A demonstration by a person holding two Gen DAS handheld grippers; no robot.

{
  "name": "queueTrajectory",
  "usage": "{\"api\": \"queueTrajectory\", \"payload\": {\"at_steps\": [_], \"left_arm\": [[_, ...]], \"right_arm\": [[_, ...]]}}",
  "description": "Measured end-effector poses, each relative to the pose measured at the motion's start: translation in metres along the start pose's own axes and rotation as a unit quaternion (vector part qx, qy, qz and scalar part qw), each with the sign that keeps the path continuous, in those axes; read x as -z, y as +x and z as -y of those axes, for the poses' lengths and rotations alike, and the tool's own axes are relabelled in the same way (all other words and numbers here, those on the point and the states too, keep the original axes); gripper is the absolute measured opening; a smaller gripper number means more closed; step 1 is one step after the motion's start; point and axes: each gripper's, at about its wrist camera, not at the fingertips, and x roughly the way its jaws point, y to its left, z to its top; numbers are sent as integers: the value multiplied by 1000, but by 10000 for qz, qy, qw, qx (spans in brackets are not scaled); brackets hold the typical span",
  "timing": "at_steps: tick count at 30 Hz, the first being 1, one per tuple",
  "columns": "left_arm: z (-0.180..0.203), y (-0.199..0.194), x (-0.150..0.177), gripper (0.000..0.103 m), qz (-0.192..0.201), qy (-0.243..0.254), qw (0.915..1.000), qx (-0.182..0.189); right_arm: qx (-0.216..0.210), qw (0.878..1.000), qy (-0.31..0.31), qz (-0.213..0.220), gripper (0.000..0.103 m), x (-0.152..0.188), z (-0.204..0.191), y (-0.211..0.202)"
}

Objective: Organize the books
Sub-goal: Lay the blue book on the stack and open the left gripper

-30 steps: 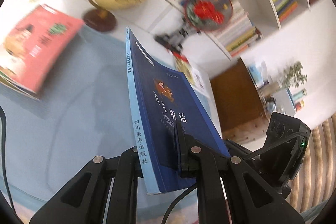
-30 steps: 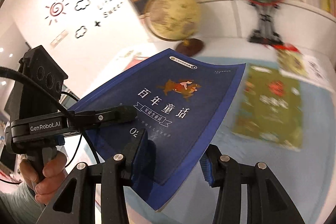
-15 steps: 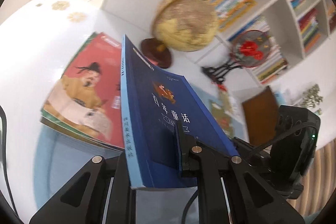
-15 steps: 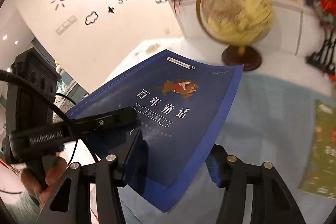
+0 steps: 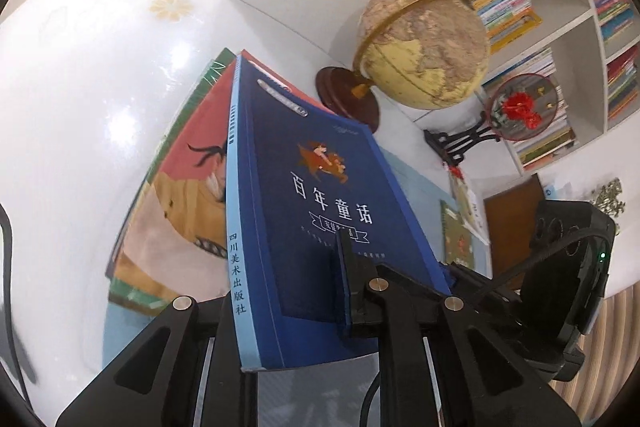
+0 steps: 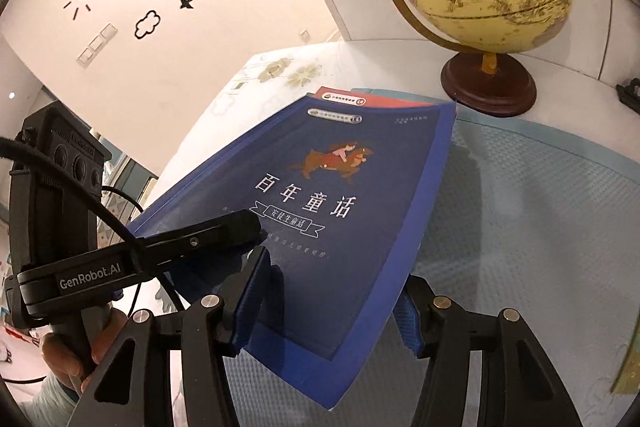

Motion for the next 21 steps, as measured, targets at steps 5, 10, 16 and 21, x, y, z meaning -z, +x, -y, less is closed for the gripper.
{"api": "queueTrajectory", "payload": {"at_steps": [5, 10, 16, 21], "left_arm": [[-8, 6, -8, 25, -117, -63, 9995, -274], [-14, 2, 3, 32, -222, 35, 9962, -843], [-22, -18, 27, 36, -61, 29, 9826, -1859], [-15, -10, 27, 36, -150, 56, 9852, -1704]], "right_arm": [[-50, 9995, 292, -61, 56, -5, 5, 12], [98, 9989, 289, -354, 56, 0, 8, 24], [191, 9991, 138, -366, 56, 16, 10, 21], [62, 9984, 472, -311, 57, 30, 23, 7]]}}
